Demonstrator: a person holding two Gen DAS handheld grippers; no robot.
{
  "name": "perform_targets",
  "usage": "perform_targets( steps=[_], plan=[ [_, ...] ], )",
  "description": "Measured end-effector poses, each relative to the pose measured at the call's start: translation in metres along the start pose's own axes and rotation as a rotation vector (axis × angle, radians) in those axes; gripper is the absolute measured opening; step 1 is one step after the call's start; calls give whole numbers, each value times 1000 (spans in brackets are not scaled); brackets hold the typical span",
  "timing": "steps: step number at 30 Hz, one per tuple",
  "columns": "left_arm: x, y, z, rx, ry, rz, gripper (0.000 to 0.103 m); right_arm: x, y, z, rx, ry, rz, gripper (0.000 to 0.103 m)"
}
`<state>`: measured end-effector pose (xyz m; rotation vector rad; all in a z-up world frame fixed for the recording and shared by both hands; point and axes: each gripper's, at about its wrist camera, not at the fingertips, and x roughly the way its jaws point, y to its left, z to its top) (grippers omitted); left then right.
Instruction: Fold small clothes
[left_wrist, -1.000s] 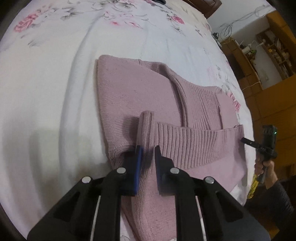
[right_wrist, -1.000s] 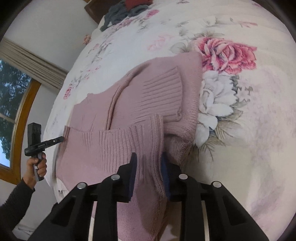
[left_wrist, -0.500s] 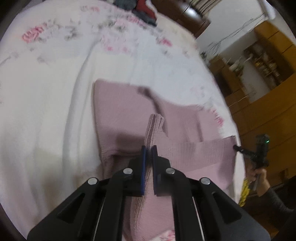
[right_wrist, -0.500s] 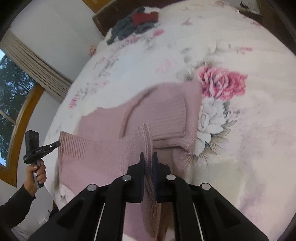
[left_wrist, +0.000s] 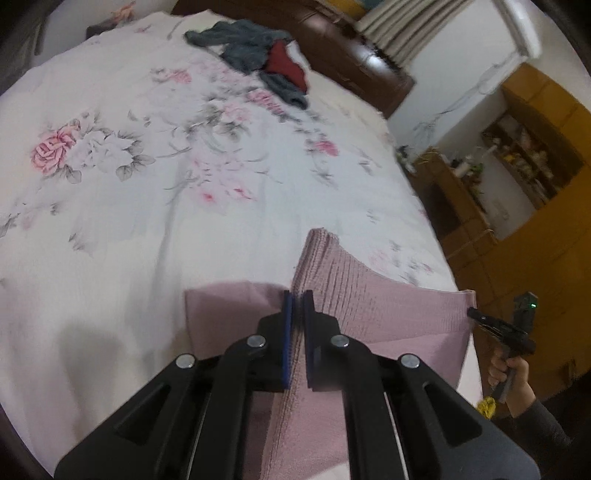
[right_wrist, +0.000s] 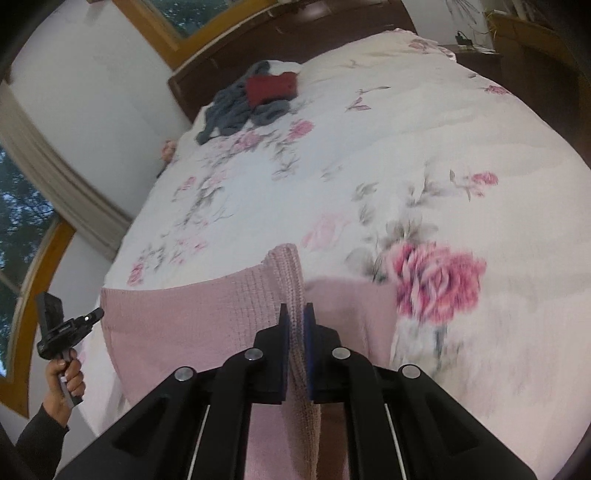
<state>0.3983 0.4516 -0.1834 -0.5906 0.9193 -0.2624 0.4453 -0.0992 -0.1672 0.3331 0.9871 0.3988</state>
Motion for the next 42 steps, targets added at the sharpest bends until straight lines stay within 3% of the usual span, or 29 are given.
perform_targets(
  steps=[5, 9, 18, 22, 23, 24, 26, 28, 31, 34, 36, 38, 40, 42],
  plan=[
    [50, 24, 22, -60, 58, 74, 3, 54, -9, 29, 2, 37, -82, 7],
    [87, 46, 28, -122, 112, 117, 3, 95, -16, 32, -10, 89, -151, 6],
    [146, 93, 8, -244, 258, 192, 5, 161, -55, 24, 35, 196, -232, 7],
    [121, 87, 15, -246, 165, 236, 15, 157, -60, 23, 52, 204, -234, 23],
    [105, 78, 18, -223, 104, 214, 18, 144, -59, 25, 61, 163, -224, 23],
    [102, 71, 20, -211, 95, 178, 18, 129, -57, 26, 65, 109, -203, 23],
    [101, 53, 18, -162, 117, 92, 18, 110, -52, 20, 71, 71, -145, 24],
    [115, 40, 10, -117, 179, 43, 18, 108, -50, 5, 79, 107, -84, 23],
    [147, 52, -2, -109, 272, 155, 18, 120, -54, -11, 74, 161, -106, 24],
    [152, 66, -6, -149, 287, 177, 7, 137, -74, -19, 133, 220, -112, 18],
    [133, 61, -1, -170, 246, 119, 7, 130, -70, -16, 124, 214, -124, 20],
    [102, 47, -6, -144, 206, 12, 9, 112, -55, -14, 109, 183, -53, 22],
    [85, 39, -20, -103, 217, -53, 10, 96, -41, -23, 94, 173, 24, 22],
    [85, 41, -45, -87, 278, -51, 10, 91, -36, -41, 89, 192, 75, 23]
  ],
)
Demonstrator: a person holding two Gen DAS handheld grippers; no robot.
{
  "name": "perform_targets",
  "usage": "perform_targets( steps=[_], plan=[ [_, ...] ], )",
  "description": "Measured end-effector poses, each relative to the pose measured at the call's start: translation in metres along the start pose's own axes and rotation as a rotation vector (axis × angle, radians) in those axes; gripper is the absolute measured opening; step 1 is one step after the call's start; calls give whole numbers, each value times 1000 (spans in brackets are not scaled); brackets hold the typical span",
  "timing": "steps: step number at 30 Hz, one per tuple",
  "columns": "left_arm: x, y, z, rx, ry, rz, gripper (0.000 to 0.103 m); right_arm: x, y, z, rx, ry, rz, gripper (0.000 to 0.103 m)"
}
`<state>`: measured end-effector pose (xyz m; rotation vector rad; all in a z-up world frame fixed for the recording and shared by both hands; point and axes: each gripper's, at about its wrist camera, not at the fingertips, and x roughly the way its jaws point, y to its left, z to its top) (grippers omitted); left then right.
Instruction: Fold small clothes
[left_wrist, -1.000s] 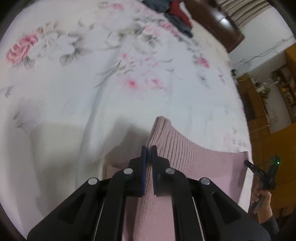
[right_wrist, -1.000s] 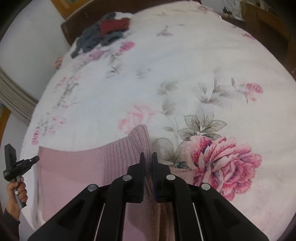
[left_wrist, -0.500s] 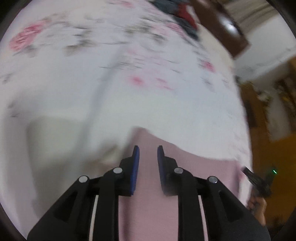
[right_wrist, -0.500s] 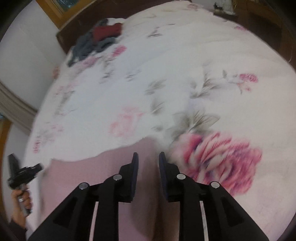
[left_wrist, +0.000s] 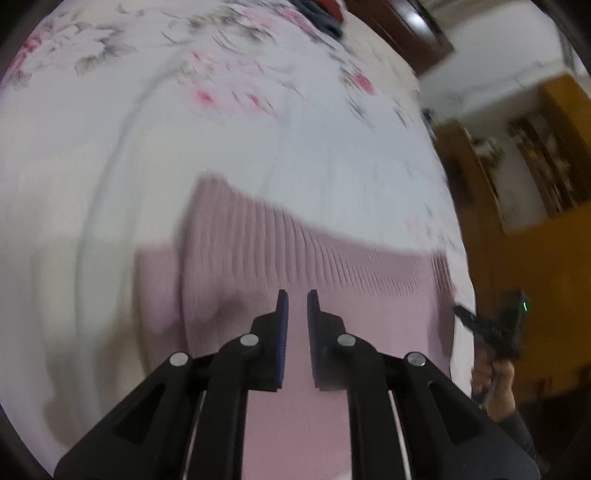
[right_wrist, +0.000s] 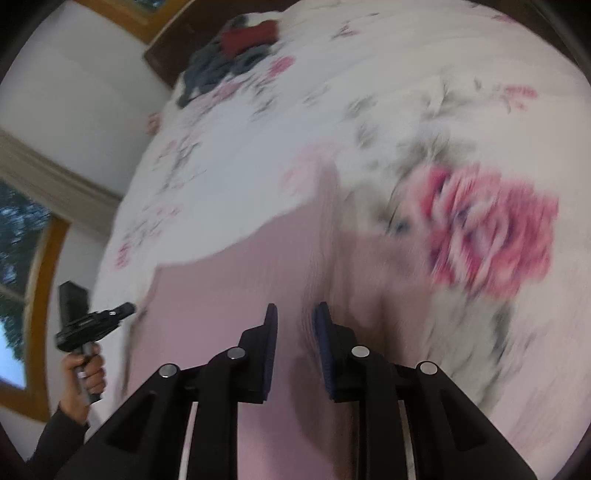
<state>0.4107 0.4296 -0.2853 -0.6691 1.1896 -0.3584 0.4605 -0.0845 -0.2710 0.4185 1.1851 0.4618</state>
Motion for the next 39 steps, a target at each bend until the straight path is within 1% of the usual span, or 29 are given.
perform_targets(
  steps=[1, 2, 4, 5, 6, 8, 11, 13, 15, 16, 17, 18, 19, 20, 22, 23, 25, 26, 27, 28, 29, 30, 31, 32, 33, 35, 36, 37, 39],
  plan=[
    [9, 6, -8, 2, 35, 39, 10, 6, -5, -10, 8, 24, -4, 21],
    [19, 17, -15, -8, 57, 77, 3, 12, -12, -15, 9, 30, -27, 10],
    [19, 26, -13, -70, 50, 43, 1, 17, -20, -13, 21, 26, -47, 6],
    [11, 25, -11, -91, 28, 38, 1, 14, -22, -11, 34, 18, -53, 7],
    [-2, 18, -15, -81, -7, 44, 6, 6, -23, -9, 65, 1, -56, 15],
    [-26, 7, -33, -57, -38, -8, 12, -16, -14, -11, 71, -25, -13, 18],
    [-52, -12, -75, 30, -38, -68, 14, -42, 8, -35, -22, -36, 4, 20],
    [-53, -12, -99, 33, -13, -100, 14, -40, 9, -56, -21, 1, 46, 22],
    [-39, -2, -120, 26, 26, -49, 15, -22, 1, -79, -35, 69, 5, 22],
    [-25, 5, -128, 31, 58, 27, 15, -10, -6, -89, -51, 94, -49, 16],
    [-18, 15, -127, 23, 74, 75, 13, -5, -10, -90, -57, 91, -64, 5],
    [-17, 18, -127, -2, 71, 66, 7, -5, -17, -92, -39, 75, -83, 1],
    [-21, 19, -130, -25, 58, 42, 8, -10, -17, -92, -3, 64, -78, 5],
    [-30, 12, -135, -18, 38, -5, 12, -17, -12, -93, 16, 49, -62, 16],
    [-38, -5, -145, 30, 34, -59, 18, -28, 5, -102, -8, 29, -13, 22],
    [-38, -7, -149, 48, 41, -65, 20, -30, 17, -112, -39, 37, 10, 22],
    [-28, -8, -155, 74, 68, -22, 23, -19, 27, -125, -86, 75, -14, 22],
    [-18, -2, -157, 63, 94, 41, 24, -11, 22, -128, -93, 94, -48, 20],
    [-18, 6, -157, 49, 101, 48, 20, -6, 15, -129, -84, 102, -58, 16],
    [-20, 13, -155, 12, 102, 31, 19, -3, 6, -128, -60, 104, -58, 2],
    [-28, 12, -156, -15, 102, 19, 18, -5, 0, -124, -18, 97, -65, 1],
    [-37, 12, -156, -21, 93, 6, 25, -13, -1, -121, 2, 80, -76, 5],
    [-51, 11, -156, -20, 74, -16, 32, -24, 5, -121, -10, 53, -95, 22],
    [-59, 14, -154, -23, 59, -30, 48, -37, 21, -123, -77, 21, -147, 33],
    [-72, 19, -153, -40, 39, -50, 61, -45, 39, -129, -169, 1, -203, 36],
    [-87, 35, -159, -100, 22, -94, 65, -44, 91, -154, -438, -2, -344, 52],
    [-95, 52, -163, -146, 14, -121, 68, -36, 107, -163, -520, 2, -383, 55],
    [-99, 66, -167, -199, 8, -159, 68, -21, 134, -184, -662, 8, -432, 56],
    [-104, 85, -175, -258, -2, -189, 68, 9, 168, -213, -826, 8, -494, 55]
  ],
)
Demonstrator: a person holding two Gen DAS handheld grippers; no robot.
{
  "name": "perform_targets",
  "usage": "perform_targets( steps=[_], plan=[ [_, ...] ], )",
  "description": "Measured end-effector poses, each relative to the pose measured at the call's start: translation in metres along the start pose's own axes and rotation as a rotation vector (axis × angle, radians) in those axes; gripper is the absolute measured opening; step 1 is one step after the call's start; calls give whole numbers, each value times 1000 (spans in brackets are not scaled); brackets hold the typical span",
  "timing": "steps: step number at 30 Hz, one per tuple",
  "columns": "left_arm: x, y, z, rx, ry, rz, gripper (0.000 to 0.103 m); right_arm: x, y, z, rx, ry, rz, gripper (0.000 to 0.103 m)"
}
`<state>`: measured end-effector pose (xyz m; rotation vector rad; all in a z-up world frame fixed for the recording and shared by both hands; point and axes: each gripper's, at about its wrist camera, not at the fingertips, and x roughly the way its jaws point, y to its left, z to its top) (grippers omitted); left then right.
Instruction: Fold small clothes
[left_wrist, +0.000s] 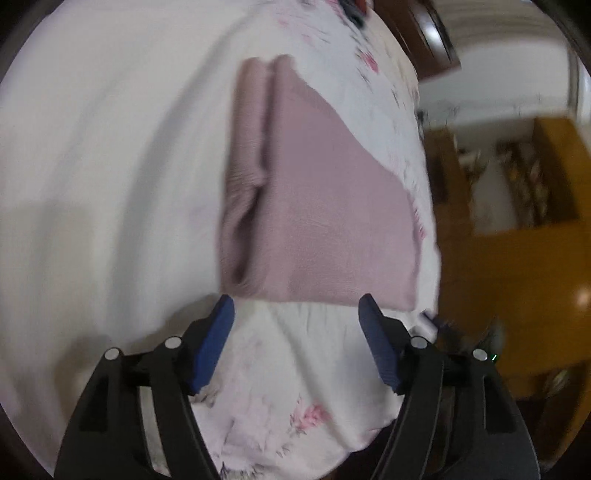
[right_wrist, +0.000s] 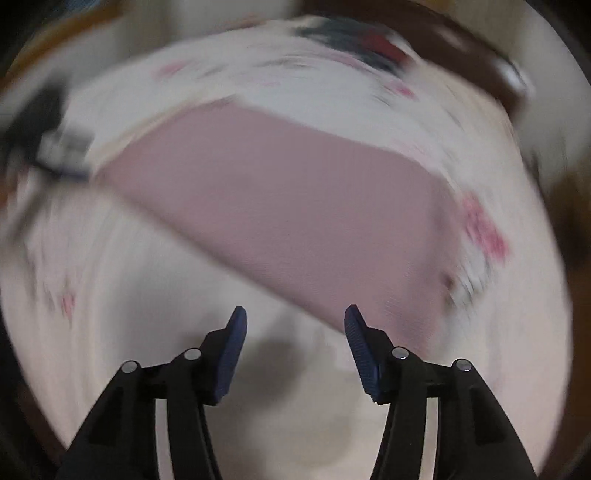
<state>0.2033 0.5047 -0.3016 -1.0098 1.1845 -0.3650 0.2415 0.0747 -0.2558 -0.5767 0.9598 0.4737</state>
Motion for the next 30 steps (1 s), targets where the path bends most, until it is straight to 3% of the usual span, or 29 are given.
perform_targets(
  steps=[1, 5, 9, 14, 22, 24, 25, 30],
  plan=[
    [-4, 7, -6, -16, -6, -16, 68, 6, 33, 6, -104, -21, -57, 55],
    [-3, 10, -9, -39, -28, -50, 69, 19, 106, 16, -322, -89, -141, 55],
    [-5, 12, 0, -48, -56, -100, 69, 33, 164, 43, -455, -154, -197, 55],
    [-13, 18, 14, -53, -78, -141, 69, 62, 204, 64, -535, -180, -272, 55],
    [-16, 28, 37, -58, -75, -177, 73, 104, 228, 108, -539, -181, -374, 47],
    [-17, 31, 43, -69, -75, -189, 76, 109, 220, 116, -502, -160, -361, 20],
    [-16, 30, 49, -74, -70, -194, 77, 109, 215, 120, -470, -152, -346, 12],
    [17, 11, 90, -73, 13, -204, 81, 78, 205, 122, -386, -198, -304, 11]
  ],
)
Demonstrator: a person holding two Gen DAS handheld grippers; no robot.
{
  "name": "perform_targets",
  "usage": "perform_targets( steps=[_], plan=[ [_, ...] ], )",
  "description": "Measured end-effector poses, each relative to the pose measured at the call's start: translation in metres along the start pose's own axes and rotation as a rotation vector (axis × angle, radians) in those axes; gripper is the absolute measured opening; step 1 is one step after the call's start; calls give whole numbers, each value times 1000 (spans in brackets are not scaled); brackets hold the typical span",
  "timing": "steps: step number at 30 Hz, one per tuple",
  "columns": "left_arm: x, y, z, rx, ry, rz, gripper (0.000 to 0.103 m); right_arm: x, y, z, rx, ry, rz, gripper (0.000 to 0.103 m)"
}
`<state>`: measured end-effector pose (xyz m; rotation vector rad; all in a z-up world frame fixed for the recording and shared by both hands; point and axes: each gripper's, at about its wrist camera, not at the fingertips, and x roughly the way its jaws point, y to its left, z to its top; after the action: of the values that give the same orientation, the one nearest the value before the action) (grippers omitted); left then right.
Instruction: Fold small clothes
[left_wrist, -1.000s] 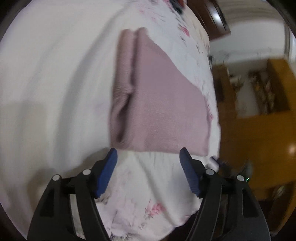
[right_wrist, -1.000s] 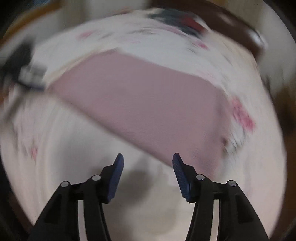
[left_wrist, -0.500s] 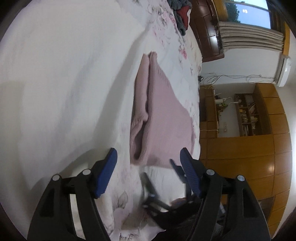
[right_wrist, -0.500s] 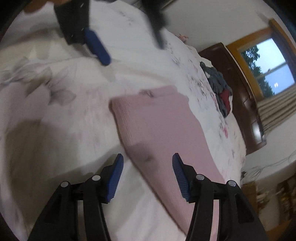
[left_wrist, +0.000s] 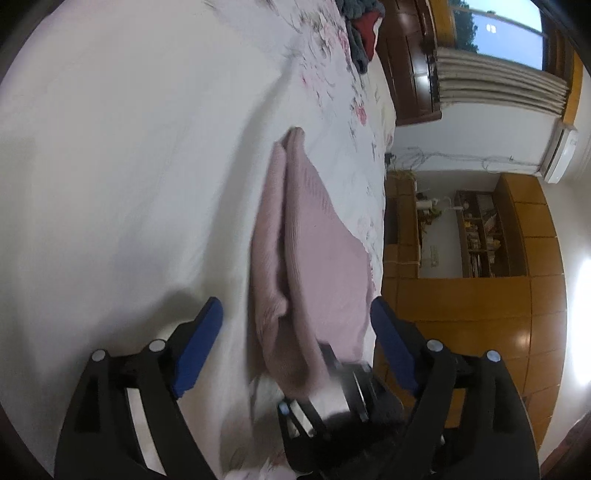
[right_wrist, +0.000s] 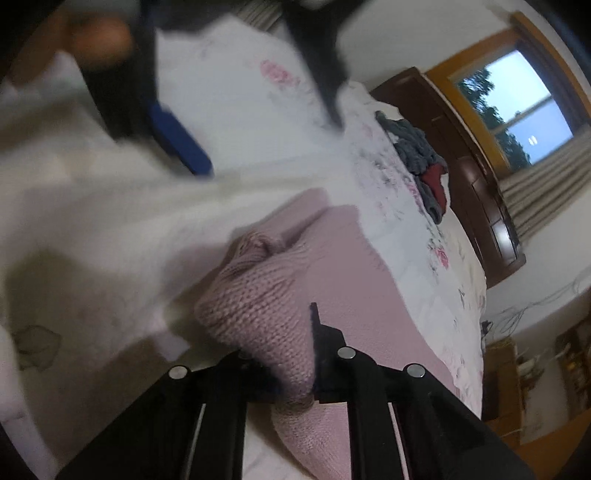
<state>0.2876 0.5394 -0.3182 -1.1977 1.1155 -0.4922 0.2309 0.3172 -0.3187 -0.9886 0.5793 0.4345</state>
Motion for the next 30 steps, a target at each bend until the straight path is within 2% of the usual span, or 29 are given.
perform_targets(
  steps=[2, 4, 11, 13, 15, 16, 23, 30],
  plan=[
    [20, -7, 16, -2, 42, 13, 81, -7, -13, 3, 40, -4, 8, 11],
    [45, -14, 37, 1, 86, 66, 82, -7, -20, 5, 61, -4, 16, 11],
    [96, -31, 91, -4, 143, 203, 78, -14, -35, 6, 135, -24, 32, 11],
    [107, -39, 99, 18, 164, 252, 66, -17, -36, 5, 154, -28, 38, 11],
    [115, -45, 105, 35, 181, 299, 32, -19, -38, 5, 171, -31, 42, 11],
    [116, -46, 106, 40, 183, 309, 27, -19, -40, 5, 177, -32, 42, 11],
    [115, -80, 109, 115, 167, 362, 22, -23, -58, 7, 247, -44, 52, 11],
    [118, -92, 107, 156, 180, 407, 22, -28, -67, 6, 301, -52, 66, 11]
  ],
)
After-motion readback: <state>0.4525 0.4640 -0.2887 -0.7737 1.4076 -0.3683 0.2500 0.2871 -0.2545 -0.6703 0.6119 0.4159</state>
